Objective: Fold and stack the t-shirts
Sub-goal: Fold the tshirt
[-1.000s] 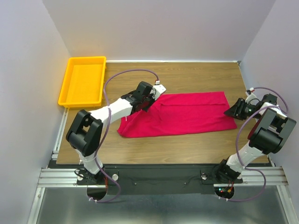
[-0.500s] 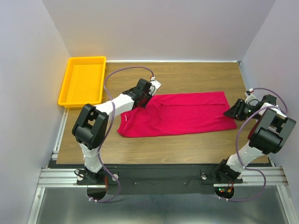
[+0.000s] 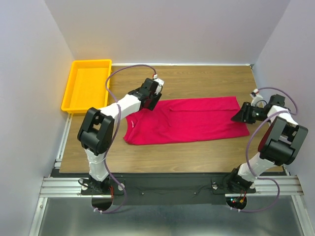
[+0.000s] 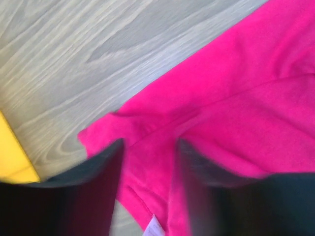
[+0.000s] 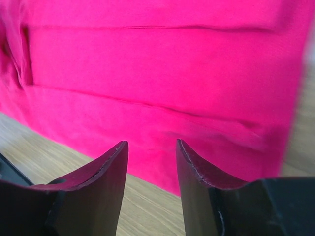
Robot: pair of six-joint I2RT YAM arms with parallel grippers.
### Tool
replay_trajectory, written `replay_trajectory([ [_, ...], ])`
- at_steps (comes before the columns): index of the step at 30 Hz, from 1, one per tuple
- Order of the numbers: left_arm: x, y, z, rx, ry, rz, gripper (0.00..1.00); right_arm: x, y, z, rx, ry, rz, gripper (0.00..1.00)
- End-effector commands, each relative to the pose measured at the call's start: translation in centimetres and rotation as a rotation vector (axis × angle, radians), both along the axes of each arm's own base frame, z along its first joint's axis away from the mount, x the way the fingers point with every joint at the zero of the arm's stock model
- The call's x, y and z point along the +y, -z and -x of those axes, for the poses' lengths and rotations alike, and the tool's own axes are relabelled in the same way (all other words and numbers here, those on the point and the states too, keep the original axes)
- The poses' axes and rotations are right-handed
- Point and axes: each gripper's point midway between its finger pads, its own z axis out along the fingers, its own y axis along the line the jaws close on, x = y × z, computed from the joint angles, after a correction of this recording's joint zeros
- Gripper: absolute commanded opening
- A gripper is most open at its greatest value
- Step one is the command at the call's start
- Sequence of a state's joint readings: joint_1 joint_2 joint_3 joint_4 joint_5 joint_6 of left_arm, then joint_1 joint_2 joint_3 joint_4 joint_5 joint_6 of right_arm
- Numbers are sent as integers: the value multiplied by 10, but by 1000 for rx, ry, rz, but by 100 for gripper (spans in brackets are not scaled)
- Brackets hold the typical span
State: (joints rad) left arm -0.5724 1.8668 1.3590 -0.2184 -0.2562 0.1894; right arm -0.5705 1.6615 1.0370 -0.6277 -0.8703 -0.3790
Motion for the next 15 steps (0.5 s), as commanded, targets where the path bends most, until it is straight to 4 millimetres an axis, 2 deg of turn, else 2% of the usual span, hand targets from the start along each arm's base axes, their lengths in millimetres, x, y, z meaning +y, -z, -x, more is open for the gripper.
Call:
replay_trajectory([
  [1, 14, -79, 0, -147, -102, 124, 73, 32, -29, -9, -100, -187, 128, 50],
  [2, 13, -99, 7, -169, -93, 186, 73, 40, -32, -10, -111, -225, 139, 51],
  [3, 15, -107, 12, -178, -94, 223, 74, 48, -34, -10, -118, -261, 149, 51],
  [4, 17, -113, 18, -180, -115, 275, 74, 56, -37, -10, -120, -295, 155, 52],
  [5, 24, -105, 27, -167, -123, 294, 75, 70, -43, -15, -152, -361, 177, 52],
  [6, 27, -125, 39, -198, -104, 348, 76, 77, -47, -17, -164, -388, 184, 52],
  [7, 30, -128, 46, -199, -121, 392, 78, 83, -50, -19, -172, -410, 189, 52],
  [8, 38, -116, 57, -171, -148, 417, 79, 95, -52, -22, -180, -447, 189, 52],
  [9, 44, -132, 67, -198, -147, 472, 81, 100, -61, -28, -210, -468, 203, 56],
  [10, 49, -119, 79, -159, -164, 494, 84, 113, -61, -29, -215, -510, 211, 56],
  [11, 50, -118, 86, -149, -161, 525, 85, 121, -64, -31, -225, -537, 218, 57],
  [12, 55, -127, 95, -159, -158, 572, 85, 130, -66, -35, -234, -564, 222, 57],
  [13, 55, -114, 107, -113, -157, 596, 86, 139, -65, -36, -235, -591, 229, 57],
  [14, 55, -117, 116, -103, -173, 646, 86, 162, -65, -33, -243, -656, 218, 57],
  [15, 55, -111, 122, -73, -182, 675, 86, 176, -63, -34, -245, -694, 211, 57],
])
